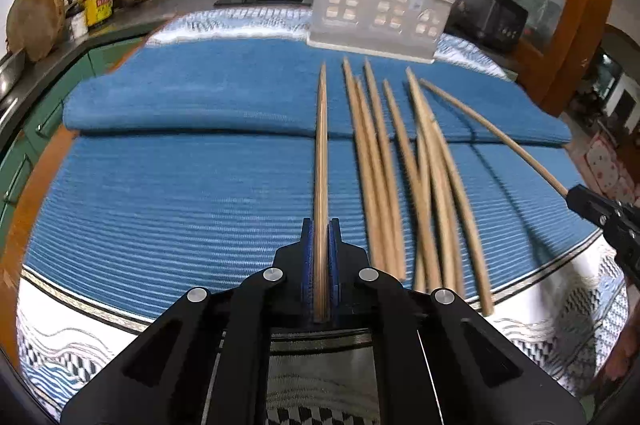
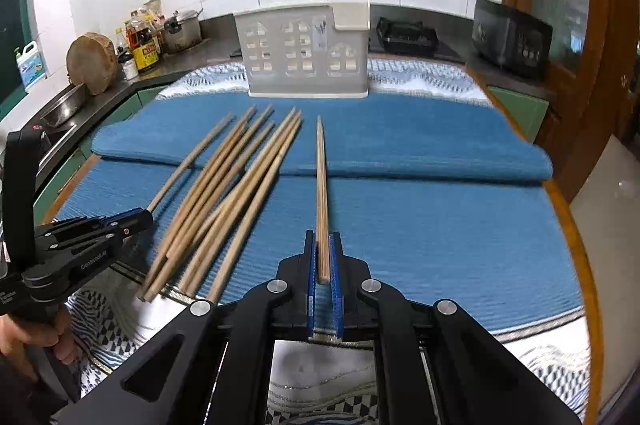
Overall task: Organize utensils
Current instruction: 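Lift the chopsticks and carry both tools over the white chopstick holder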
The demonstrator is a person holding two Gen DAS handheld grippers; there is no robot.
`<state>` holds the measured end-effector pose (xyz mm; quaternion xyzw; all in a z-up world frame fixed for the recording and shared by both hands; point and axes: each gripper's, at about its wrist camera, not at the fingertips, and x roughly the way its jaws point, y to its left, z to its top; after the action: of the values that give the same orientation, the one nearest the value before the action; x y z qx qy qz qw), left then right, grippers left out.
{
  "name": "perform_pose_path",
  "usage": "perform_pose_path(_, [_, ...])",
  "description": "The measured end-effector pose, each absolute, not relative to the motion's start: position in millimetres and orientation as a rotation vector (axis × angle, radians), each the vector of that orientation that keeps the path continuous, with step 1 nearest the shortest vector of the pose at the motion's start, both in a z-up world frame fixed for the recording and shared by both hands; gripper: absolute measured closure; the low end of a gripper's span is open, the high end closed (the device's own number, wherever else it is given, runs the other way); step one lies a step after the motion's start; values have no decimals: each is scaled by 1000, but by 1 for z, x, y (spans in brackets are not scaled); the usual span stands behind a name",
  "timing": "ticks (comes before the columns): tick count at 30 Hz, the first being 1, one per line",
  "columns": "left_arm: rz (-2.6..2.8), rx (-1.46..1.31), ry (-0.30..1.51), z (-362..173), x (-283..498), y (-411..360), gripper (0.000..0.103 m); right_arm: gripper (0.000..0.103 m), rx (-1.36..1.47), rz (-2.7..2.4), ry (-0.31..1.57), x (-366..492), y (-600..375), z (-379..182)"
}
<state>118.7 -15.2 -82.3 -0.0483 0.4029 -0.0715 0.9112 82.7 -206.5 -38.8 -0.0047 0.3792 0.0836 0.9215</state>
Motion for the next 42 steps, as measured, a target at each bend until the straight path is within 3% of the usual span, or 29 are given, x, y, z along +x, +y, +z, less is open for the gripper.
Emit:
perform_pose_path(17, [-216,-27,634,-1,114,1,98,96,-78,292,634,117,-210,69])
perform_pose_path(34, [-292,85,569,75,166,-9,98,96,-168,288,585,211,-208,194])
perform_pose_path(42, [-307,101,470,138,188,-13,98,96,-178,219,552,258,-206,225])
